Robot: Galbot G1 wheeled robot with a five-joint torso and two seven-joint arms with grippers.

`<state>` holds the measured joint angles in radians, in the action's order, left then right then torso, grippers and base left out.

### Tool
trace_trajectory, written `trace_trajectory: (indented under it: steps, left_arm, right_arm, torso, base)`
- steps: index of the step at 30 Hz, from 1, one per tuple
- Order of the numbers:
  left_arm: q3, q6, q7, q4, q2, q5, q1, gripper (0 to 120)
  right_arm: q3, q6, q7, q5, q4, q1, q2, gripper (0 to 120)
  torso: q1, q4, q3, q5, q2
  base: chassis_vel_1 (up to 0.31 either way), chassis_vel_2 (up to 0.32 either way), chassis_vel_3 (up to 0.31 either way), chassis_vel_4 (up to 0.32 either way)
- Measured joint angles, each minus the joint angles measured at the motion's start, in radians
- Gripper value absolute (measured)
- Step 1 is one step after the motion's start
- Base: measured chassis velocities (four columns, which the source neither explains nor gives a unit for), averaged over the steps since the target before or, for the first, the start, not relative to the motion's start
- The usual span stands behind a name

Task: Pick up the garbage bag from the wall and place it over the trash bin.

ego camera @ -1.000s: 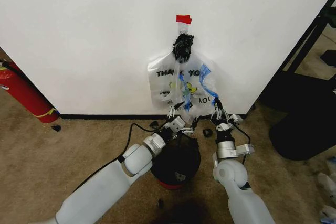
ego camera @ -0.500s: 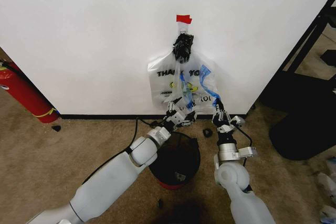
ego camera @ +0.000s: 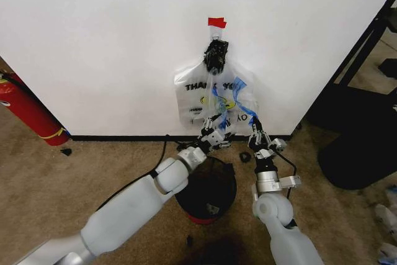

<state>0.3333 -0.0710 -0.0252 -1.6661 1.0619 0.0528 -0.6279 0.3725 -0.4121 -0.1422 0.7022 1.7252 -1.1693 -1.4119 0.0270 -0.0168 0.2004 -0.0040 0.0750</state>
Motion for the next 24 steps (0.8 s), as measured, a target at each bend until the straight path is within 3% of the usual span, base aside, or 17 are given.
trace_trajectory:
  steps: [6, 10, 19, 24]
  left_arm:
    - [-0.076, -0.083, 0.096, -0.044, -0.068, 0.028, -0.021, 93]
    - [-0.082, -0.100, 0.128, -0.055, -0.080, 0.057, -0.019, 96]
    - [0.015, 0.005, 0.031, 0.067, 0.044, 0.015, 0.053, 88]
    - [0.038, 0.054, 0.003, 0.108, 0.064, -0.012, 0.077, 88]
  right_arm:
    - [0.011, -0.008, 0.000, 0.015, -0.036, 0.018, 0.002, 0]
    - [0.011, -0.010, -0.003, 0.015, -0.047, 0.023, -0.001, 0]
    - [-0.001, -0.017, -0.041, -0.011, -0.027, 0.004, -0.007, 0]
    - [-0.003, -0.022, -0.050, -0.027, -0.017, -0.004, -0.012, 0]
  torso:
    - [0.000, -0.0004, 0.000, 0.0000, 0.000]
    - [0.000, -0.0001, 0.000, 0.0001, 0.000]
    - [0.000, -0.0008, 0.000, 0.0003, 0.000]
    - [0.000, -0.0006, 0.000, 0.0002, 0.000]
  base:
    - [0.000, 0.000, 0.000, 0.000]
    - [0.000, 0.000, 0.000, 0.000]
    - [0.000, 0.000, 0.000, 0.000]
    - [0.000, 0.000, 0.000, 0.000]
